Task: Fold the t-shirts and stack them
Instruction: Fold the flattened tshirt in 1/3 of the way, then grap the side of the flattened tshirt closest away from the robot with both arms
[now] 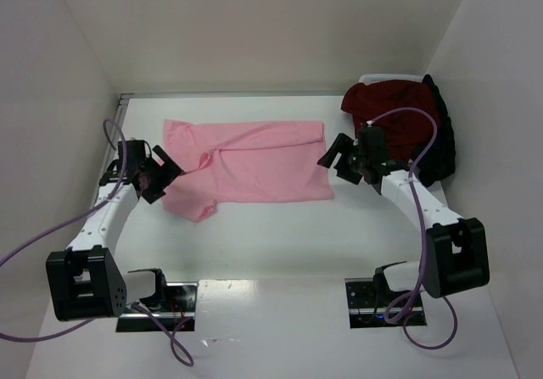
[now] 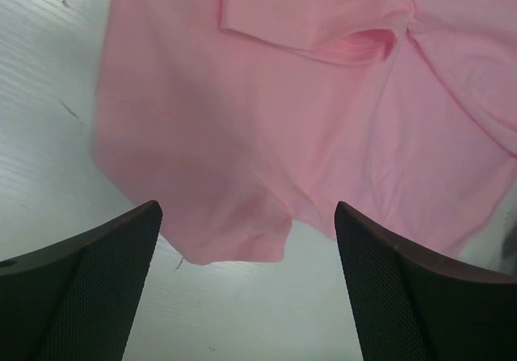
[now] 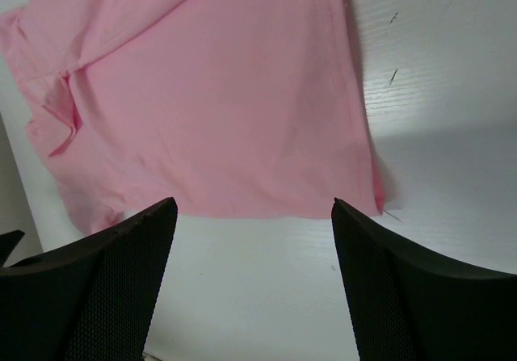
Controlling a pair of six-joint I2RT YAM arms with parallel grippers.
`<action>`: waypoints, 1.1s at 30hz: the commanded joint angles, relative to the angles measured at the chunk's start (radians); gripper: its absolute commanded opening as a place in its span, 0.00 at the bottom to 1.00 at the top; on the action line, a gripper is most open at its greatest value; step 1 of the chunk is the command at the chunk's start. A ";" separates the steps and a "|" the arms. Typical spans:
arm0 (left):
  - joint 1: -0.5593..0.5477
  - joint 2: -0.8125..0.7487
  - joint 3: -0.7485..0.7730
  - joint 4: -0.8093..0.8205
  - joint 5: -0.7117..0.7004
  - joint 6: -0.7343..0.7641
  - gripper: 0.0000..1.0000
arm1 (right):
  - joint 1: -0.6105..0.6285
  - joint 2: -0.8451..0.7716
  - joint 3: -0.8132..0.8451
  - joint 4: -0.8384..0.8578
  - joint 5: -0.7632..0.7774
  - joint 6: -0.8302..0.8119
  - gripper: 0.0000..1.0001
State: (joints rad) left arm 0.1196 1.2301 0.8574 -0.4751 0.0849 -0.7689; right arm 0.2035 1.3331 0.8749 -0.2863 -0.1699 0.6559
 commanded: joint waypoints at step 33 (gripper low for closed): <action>0.025 0.040 -0.285 0.055 -0.126 -0.420 0.57 | 0.001 0.081 -0.056 -0.014 0.044 0.145 0.74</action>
State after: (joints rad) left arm 0.1371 1.2453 0.5755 -0.4595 -0.0330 -1.1660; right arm 0.2035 1.4090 0.8455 -0.2737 -0.1478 0.7795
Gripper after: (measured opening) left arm 0.584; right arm 0.749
